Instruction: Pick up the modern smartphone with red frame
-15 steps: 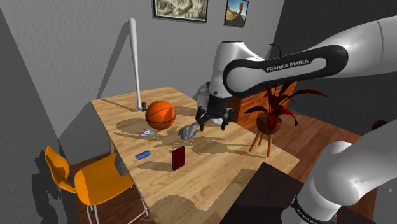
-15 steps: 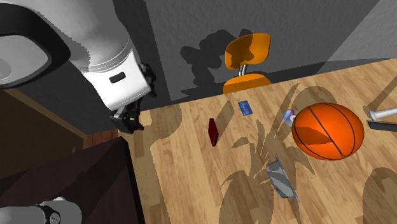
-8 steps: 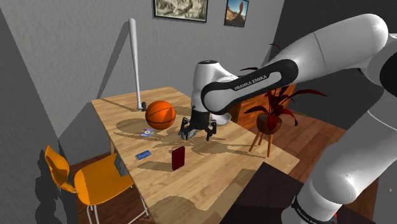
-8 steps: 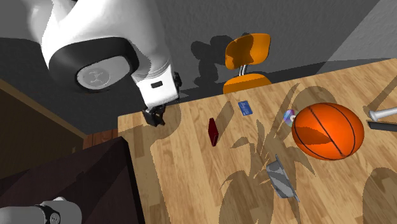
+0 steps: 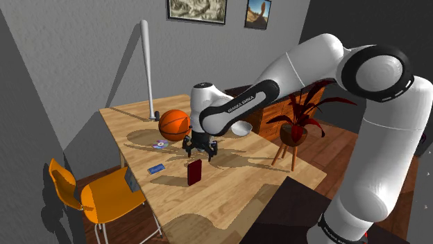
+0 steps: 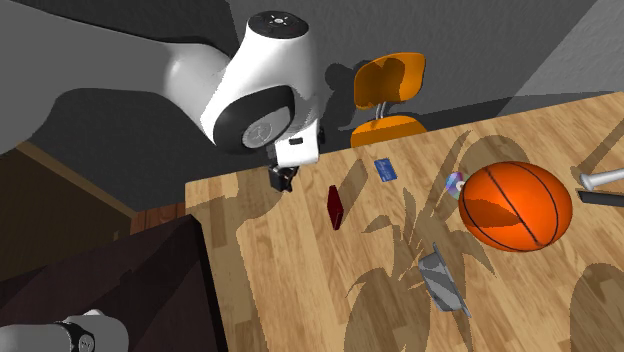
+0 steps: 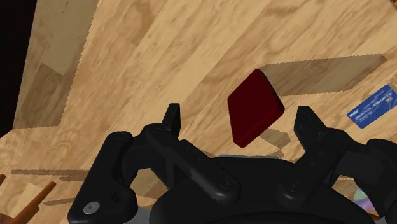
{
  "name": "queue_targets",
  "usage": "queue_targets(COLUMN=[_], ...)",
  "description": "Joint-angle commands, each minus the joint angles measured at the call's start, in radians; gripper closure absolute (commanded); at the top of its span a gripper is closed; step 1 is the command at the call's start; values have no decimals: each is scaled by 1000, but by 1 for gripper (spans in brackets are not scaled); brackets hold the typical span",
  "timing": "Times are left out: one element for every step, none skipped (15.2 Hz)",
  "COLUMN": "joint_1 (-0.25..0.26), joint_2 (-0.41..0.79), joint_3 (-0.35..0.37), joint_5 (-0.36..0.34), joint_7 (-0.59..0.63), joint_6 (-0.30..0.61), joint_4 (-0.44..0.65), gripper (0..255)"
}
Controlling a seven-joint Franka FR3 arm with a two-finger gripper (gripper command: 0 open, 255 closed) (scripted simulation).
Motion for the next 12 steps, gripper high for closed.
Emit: queue_targets(joint_1=[16, 25, 36, 46, 57, 68, 77, 87, 90, 92, 94, 96], joint_2=[81, 123, 164, 204, 244, 283, 322, 361, 371, 380, 389, 398], joint_3=[-16, -28, -40, -53, -67, -80, -93, -107, -110, -113, -116, -118], joint_5=[-44, -63, -79, -93, -105, -115, -124, -130, -130, -134, -138, -141], joint_7=[85, 121, 156, 188, 218, 246, 273, 298, 304, 306, 309, 311], joint_6=[15, 18, 21, 23, 24, 24, 23, 21, 20, 30, 39, 48], joint_4=[53, 84, 117, 150, 185, 220, 256, 294, 303, 303, 302, 302], gripper=[0, 0, 0, 0, 0, 0, 0, 0, 0, 0, 0, 0])
